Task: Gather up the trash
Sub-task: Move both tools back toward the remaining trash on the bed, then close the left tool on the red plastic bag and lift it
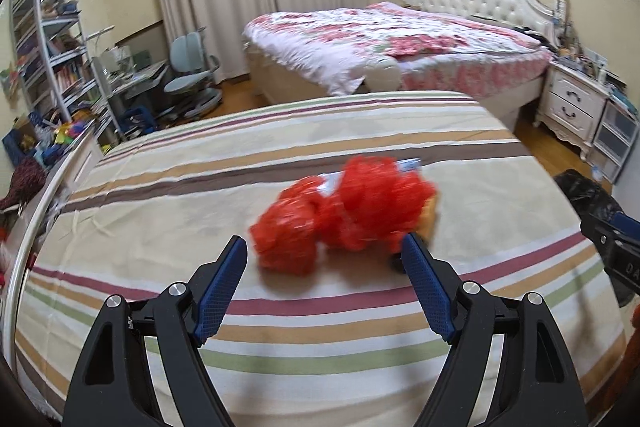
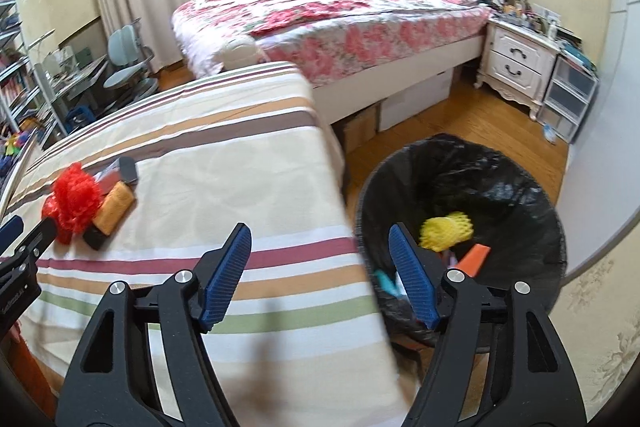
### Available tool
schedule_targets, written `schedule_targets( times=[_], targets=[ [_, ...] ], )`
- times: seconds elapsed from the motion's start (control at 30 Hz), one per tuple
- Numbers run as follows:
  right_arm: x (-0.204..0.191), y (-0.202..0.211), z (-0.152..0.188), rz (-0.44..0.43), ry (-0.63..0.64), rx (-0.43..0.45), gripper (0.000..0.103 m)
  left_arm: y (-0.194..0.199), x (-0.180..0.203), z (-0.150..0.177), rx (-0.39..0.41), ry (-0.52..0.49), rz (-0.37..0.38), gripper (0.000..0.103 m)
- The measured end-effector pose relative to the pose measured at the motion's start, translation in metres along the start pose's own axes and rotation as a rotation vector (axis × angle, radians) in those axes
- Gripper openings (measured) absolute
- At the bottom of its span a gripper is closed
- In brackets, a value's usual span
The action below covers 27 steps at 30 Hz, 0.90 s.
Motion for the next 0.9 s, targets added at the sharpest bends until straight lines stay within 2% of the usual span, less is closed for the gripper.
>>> schedule_targets(
  times=[0.17, 0.3, 0.47, 0.53, 0.67, 0.77, 0.9],
  targets=[
    [-0.034, -0.014, 0.01, -0.013, 0.073, -0.052, 0.07, -0.014, -0.019, 0.003, -0.032, 0.024, -0.012, 0.077],
    [-0.048, -0.015, 0.01, -0.015, 0.099, -0.05, 0.07, -0.025, -0.028, 0.006, -0.059, 0.016, -0.011, 0.077],
    [-0.058, -0.019, 0.012, -0.001, 0.13, -0.059, 0.07, -0.038, -0.037, 0.011, -0.11, 0.043, 0.036, 0.077],
    [-0.059, -0.019, 0.013, 0.0, 0.13, -0.062, 0.07, -0.041, -0.04, 0.012, -0.127, 0.057, 0.061, 0.069],
    [-0.057, -0.02, 0.014, 0.003, 0.124, -0.065, 0.07, -0.045, -0.039, 0.018, -0.159, 0.061, 0.103, 0.042],
    [-0.057, -0.021, 0.014, 0.006, 0.126, -0.066, 0.07, -0.042, -0.041, 0.02, -0.15, 0.072, 0.113, 0.036],
    [-0.057, -0.02, 0.015, 0.01, 0.127, -0.063, 0.07, -0.036, -0.047, 0.021, -0.137, 0.081, 0.111, 0.035]
  ],
)
Point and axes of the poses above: each gripper's, at about its wrist camera, not at the fingertips, and y roughly against the way its jaws point, x to its right, z to its underside, the point moved 6 cm from there along -y, roughly the way its jaws point, and after that the axes turned 3 degrees about -x, right-handed, at the moved point
